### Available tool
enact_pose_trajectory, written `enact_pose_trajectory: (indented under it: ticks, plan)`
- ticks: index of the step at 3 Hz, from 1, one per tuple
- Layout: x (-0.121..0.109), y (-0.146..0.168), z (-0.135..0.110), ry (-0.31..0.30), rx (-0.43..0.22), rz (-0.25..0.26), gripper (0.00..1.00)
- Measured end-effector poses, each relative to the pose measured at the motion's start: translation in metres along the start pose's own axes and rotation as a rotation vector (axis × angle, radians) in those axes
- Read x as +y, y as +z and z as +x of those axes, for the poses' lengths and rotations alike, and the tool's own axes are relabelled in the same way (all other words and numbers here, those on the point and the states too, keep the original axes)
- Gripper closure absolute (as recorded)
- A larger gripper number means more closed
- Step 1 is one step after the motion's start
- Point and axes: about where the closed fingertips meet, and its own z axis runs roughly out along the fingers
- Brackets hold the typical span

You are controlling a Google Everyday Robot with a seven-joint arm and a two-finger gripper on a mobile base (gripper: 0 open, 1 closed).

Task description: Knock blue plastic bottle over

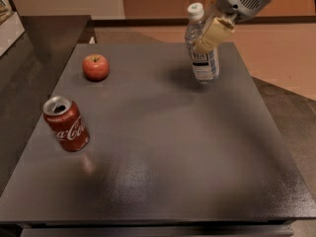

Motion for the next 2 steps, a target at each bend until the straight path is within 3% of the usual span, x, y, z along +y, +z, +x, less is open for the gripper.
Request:
enact_pose_trajectory:
  ticks: [1, 2]
  plan:
    - [-0.01, -0.004, 0.0, -0.037, 0.08, 0.01, 1.0]
    - [0.001, 0.011, -0.005, -0.155, 0.221, -0.026, 1.0]
